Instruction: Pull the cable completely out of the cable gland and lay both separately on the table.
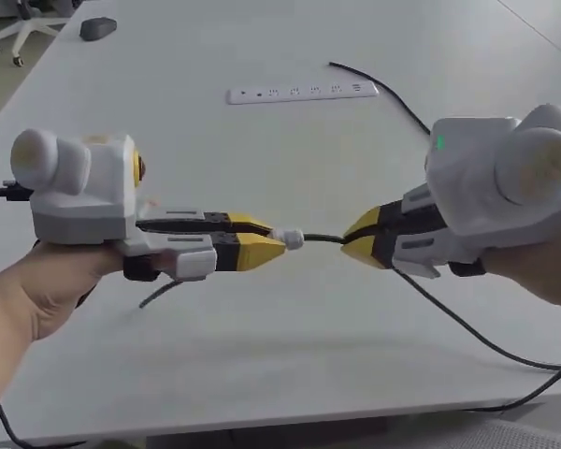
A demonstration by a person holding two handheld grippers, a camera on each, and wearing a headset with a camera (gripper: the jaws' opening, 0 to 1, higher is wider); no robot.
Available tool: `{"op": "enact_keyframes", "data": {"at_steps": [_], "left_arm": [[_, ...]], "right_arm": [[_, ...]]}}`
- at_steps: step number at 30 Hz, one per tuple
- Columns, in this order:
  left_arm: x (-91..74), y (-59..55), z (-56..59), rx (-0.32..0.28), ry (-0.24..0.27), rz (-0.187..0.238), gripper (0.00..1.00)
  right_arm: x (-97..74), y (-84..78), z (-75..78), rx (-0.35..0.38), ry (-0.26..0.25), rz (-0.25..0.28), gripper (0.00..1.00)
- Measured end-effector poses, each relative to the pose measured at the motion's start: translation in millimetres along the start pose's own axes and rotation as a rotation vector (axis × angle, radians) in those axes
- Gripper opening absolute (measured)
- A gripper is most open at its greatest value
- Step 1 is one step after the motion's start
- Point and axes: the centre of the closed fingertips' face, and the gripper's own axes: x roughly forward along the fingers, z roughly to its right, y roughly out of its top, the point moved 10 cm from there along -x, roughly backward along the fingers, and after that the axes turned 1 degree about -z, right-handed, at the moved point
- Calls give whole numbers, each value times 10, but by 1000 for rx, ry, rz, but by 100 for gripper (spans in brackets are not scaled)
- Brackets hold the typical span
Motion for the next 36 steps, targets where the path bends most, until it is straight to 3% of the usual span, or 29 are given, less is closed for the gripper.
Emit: {"op": "enact_keyframes", "data": {"at_steps": [13,26,34,36], "left_arm": [[-33,-22,-1,1,13,1,15],[-47,-47,-2,-3,16,-8,15],[-58,-39,-6,-1,19,-7,15],[-64,-35,-14,-1,23,-4,15]], "right_arm": [[-193,-381,99,127,-87,-43,0],[-254,-694,131,194,-112,-105,0],[-219,-688,136,177,-108,-136,0],[-223,-635,134,168,-106,-118,6]]}}
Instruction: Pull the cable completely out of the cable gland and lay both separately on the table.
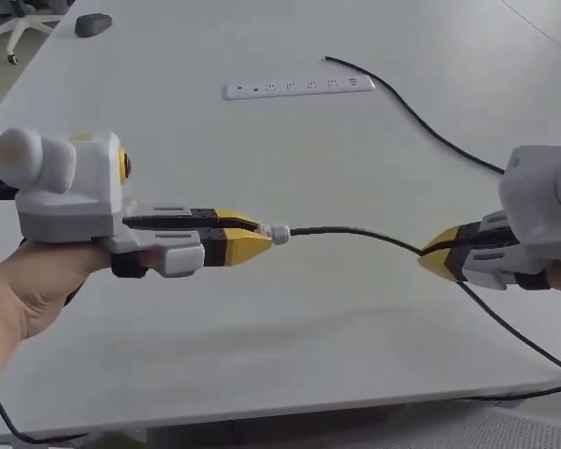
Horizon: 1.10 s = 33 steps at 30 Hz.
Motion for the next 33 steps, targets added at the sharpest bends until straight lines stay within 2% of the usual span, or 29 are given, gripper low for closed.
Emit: {"op": "enact_keyframes", "data": {"at_steps": [2,5,7,9,12,14,21,25,29,33], "left_arm": [[-9,-7,-12,4,9,-8,15],[-10,-15,-11,1,8,-8,15],[-7,-18,-8,0,7,-6,15],[-5,-14,-8,2,8,-4,15],[-6,-3,-1,-1,4,0,15],[-4,4,14,1,4,1,15],[6,7,65,5,0,1,15],[0,11,77,14,0,-1,15],[-6,11,83,13,-2,-4,15],[5,10,83,12,-4,-4,15]], "right_arm": [[-7,64,-22,25,17,24,14],[-29,240,-96,-10,39,65,14],[-29,362,-164,-30,72,103,14],[-20,546,-258,-77,89,142,14],[29,720,-379,-162,114,152,11],[92,807,-453,-185,137,150,10],[256,996,-554,-257,173,160,6],[339,1007,-560,-304,186,124,5],[352,1005,-577,-310,204,114,4],[366,1015,-585,-328,198,115,1]]}}
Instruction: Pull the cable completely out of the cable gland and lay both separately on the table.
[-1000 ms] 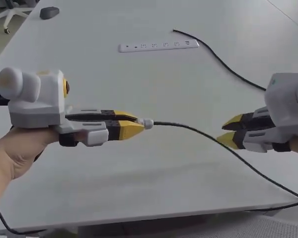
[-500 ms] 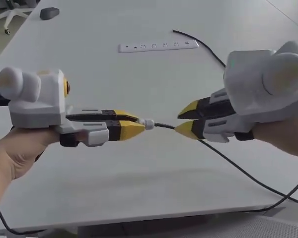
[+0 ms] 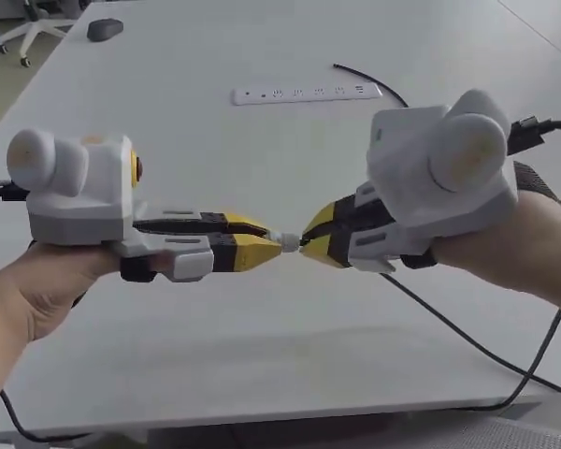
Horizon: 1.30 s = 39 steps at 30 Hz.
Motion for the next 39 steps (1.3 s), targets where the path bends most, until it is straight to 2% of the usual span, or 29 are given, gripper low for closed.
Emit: {"op": "enact_keyframes", "data": {"at_steps": [5,9,17,32,39], "left_arm": [[16,11,10,4,-2,-1,15],[18,12,11,3,-3,6,15],[-4,35,1,1,1,21,15],[-47,45,-43,2,27,33,15],[-72,39,-56,-4,43,39,15]], "right_arm": [[11,-15,-3,-13,7,-9,1],[-7,-9,-18,-40,-5,-7,0],[-70,-54,45,-2,-18,-5,0],[-325,-347,167,79,-82,-44,0],[-453,-475,203,131,-118,-45,0]]}}
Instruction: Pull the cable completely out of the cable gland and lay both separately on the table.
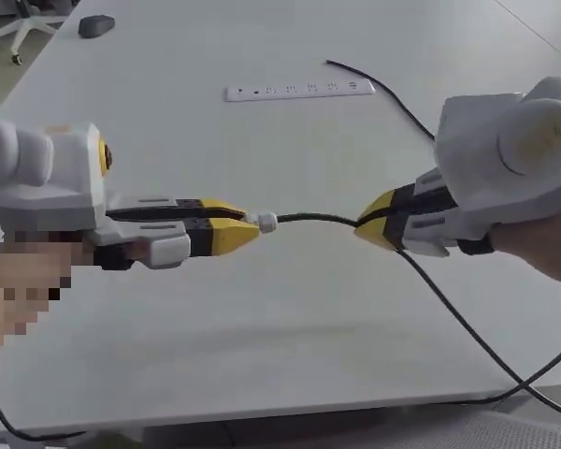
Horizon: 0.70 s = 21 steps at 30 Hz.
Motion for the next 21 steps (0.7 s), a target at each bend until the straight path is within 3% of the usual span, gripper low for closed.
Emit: {"op": "enact_keyframes", "data": {"at_steps": [14,21], "left_arm": [[-75,-18,-27,-8,27,11,15],[-205,-43,-62,-20,50,10,15]], "right_arm": [[-96,-109,72,54,-31,7,0],[-109,-126,92,58,-37,-1,0]]}}
